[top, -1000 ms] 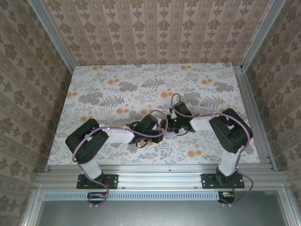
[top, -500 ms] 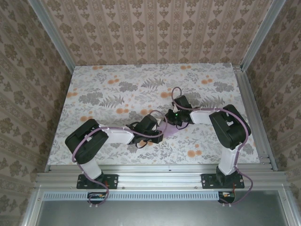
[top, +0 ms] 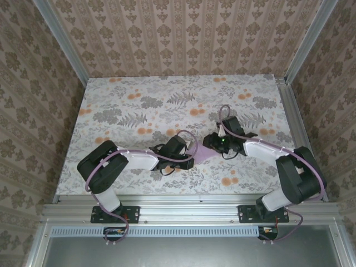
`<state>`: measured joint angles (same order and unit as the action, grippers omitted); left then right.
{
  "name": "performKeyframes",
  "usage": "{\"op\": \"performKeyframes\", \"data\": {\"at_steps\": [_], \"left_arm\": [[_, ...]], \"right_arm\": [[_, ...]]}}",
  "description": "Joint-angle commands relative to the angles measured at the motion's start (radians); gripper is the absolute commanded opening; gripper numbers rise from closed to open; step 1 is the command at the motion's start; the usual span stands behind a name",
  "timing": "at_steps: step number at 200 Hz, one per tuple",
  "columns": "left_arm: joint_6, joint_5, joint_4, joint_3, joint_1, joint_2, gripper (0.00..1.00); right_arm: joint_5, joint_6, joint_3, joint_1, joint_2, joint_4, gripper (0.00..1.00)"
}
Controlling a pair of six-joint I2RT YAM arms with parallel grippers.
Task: Fold a paper plane with a square sheet of paper (pick it up from the middle)
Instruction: Fold the triangle a second time at the center of the table.
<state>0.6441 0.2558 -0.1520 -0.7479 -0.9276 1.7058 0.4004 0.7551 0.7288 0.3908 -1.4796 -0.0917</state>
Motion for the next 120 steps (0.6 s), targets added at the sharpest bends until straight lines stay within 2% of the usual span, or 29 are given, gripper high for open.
{"op": "performKeyframes", "data": {"at_steps": [1, 29, 92, 120], "left_arm": [[0.017, 0.036, 0.063, -0.032, 0.000, -0.018, 0.15], [0.014, 0.062, 0.077, -0.070, 0.006, -0.039, 0.22], [-0.094, 0.089, 0.253, -0.201, 0.081, -0.037, 0.40], [-0.127, 0.102, 0.290, -0.236, 0.121, -0.003, 0.42]], "right_arm": [[0.046, 0.006, -0.064, 0.003, 0.041, -0.056, 0.42], [0.075, 0.029, -0.096, 0.019, 0.038, -0.014, 0.41], [0.099, 0.061, -0.103, 0.049, -0.047, 0.091, 0.37], [0.105, 0.067, -0.095, 0.056, -0.066, 0.115, 0.37]]}}
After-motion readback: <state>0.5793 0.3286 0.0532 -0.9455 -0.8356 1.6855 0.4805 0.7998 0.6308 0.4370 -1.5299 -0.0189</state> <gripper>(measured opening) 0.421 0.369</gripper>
